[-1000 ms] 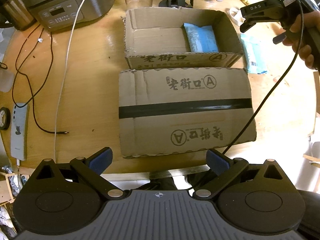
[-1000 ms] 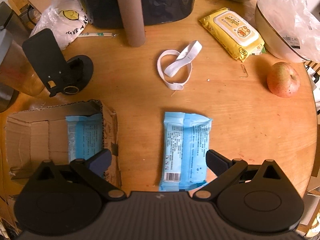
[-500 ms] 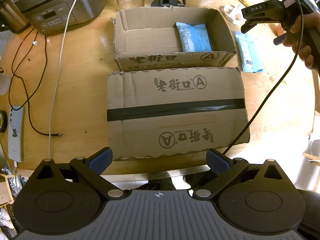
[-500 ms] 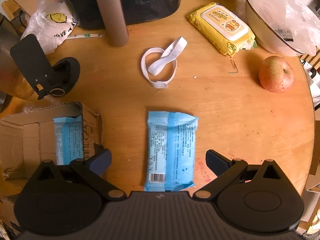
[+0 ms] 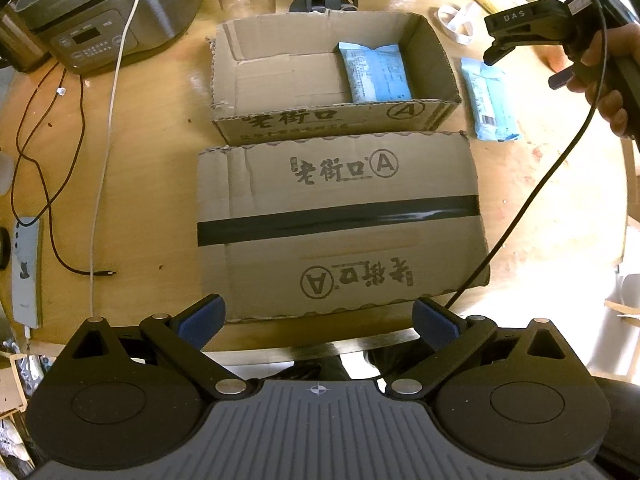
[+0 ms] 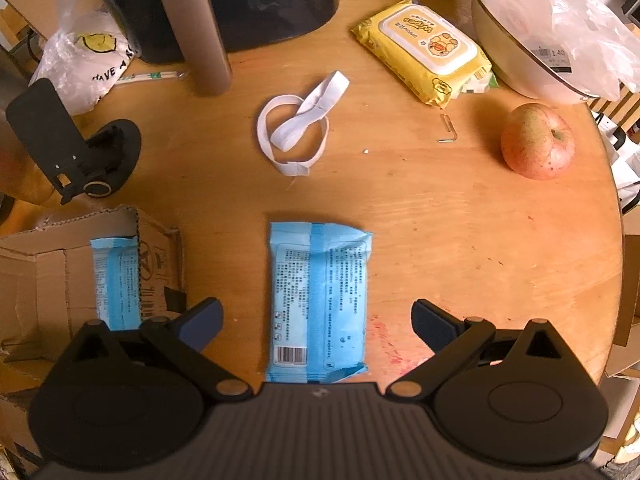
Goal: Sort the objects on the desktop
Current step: 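Lower the open right tool over the smaller blue packet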
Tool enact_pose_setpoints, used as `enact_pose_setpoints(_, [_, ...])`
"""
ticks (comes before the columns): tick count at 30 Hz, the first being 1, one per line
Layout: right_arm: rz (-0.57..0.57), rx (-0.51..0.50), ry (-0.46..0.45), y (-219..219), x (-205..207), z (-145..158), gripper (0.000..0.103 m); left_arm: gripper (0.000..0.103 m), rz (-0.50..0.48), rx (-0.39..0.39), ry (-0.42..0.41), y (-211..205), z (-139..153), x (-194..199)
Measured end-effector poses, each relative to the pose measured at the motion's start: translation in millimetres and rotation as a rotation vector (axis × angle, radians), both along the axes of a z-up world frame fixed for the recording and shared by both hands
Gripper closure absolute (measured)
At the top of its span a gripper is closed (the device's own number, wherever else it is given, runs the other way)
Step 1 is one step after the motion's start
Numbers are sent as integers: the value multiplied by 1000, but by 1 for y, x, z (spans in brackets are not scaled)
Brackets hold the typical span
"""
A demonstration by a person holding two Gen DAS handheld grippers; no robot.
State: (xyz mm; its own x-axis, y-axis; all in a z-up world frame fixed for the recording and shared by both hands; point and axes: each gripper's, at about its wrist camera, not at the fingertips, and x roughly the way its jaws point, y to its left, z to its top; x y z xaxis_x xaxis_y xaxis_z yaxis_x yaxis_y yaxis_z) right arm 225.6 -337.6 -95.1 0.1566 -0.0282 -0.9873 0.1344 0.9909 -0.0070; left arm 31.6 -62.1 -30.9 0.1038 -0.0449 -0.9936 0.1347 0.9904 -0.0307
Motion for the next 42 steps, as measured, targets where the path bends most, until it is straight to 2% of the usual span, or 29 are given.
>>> enact_pose_setpoints(20, [-4,2,-1,-7,-3,-2,0,0,-3,4,-2,-5,0,-2])
enact_pose_setpoints(42, [-7,9,26,-6,0,-28,0,0,4,4,3,-3,-1,1])
